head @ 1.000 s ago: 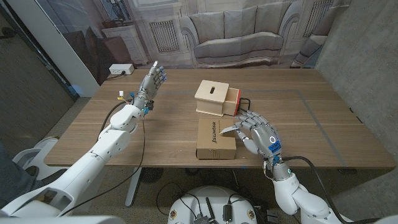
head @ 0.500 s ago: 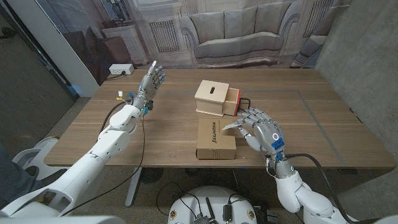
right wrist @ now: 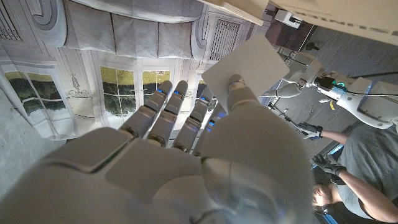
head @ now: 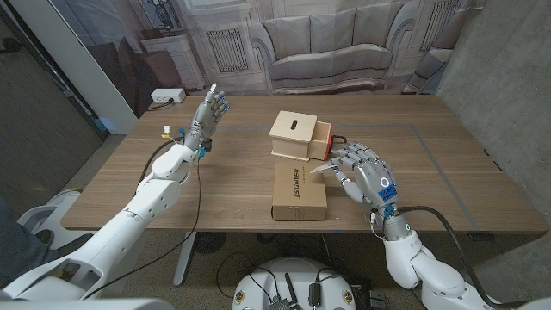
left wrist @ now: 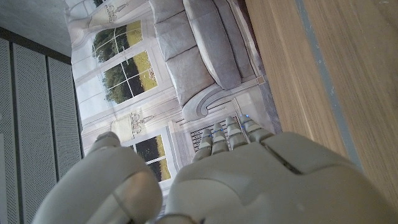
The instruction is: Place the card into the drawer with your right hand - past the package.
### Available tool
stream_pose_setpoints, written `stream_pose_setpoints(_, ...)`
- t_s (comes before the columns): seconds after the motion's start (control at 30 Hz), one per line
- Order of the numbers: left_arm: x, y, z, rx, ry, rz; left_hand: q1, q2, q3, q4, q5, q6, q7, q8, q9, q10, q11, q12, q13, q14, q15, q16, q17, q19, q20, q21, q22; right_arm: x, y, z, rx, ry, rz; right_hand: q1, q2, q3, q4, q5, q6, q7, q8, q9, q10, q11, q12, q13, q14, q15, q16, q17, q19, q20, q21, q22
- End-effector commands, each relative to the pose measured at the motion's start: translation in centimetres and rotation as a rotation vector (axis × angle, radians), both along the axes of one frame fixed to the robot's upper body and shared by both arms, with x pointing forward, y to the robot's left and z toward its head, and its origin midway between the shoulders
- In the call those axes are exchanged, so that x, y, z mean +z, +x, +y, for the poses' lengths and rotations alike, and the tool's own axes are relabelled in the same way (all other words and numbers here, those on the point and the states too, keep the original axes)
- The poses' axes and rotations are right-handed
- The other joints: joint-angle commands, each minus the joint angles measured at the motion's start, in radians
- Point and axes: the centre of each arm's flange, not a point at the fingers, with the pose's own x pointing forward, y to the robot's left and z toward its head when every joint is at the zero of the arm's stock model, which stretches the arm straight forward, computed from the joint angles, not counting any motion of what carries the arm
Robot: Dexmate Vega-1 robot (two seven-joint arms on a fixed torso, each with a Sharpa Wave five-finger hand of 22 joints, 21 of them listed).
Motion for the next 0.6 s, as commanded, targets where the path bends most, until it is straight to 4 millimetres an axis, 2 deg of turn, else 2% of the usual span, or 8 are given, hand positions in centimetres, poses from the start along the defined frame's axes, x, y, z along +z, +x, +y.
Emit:
stream_pose_setpoints(0.03, -0.2, 0.2, 0.0, 0.014, 0.003, 0.019, 0.0, 0.006, -0.004, 0.0, -0.001, 0.012, 0.005, 0.001, 0.002, 0.011, 0.001, 0.004, 0.004, 0.006, 0.001, 0.003, 0.004, -0.002, -0.009, 0.001, 0.001, 1.8, 0.4, -0.2, -0.007, 0.003, 0.004, 0.005, 0.002, -0.004, -0.003, -0.002, 0.007, -0.001, 0.009, 0.002, 0.01, 0.001, -0.002, 0.002, 0.011, -0.15, -0.003, 0.002, 0.005, -0.118, 0.006, 0.003)
stream_pose_setpoints(0.6, -0.7, -0.5, 0.0, 0.007, 0.002, 0.02, 0.001, 0.008, -0.006, 0.001, -0.003, 0.012, 0.007, 0.001, 0.002, 0.013, 0.003, 0.005, 0.004, 0.007, 0.002, 0.003, 0.004, -0.001, -0.007, 0.001, 0.001, 4.1, 1.3, -1.0, -0.025, 0.024, -0.009, 0.007, 0.002, -0.005, -0.005, -0.002, 0.006, -0.002, 0.011, -0.002, 0.011, 0.001, -0.005, 0.002, 0.011, -0.149, -0.006, 0.001, 0.003, -0.12, 0.004, 0.002)
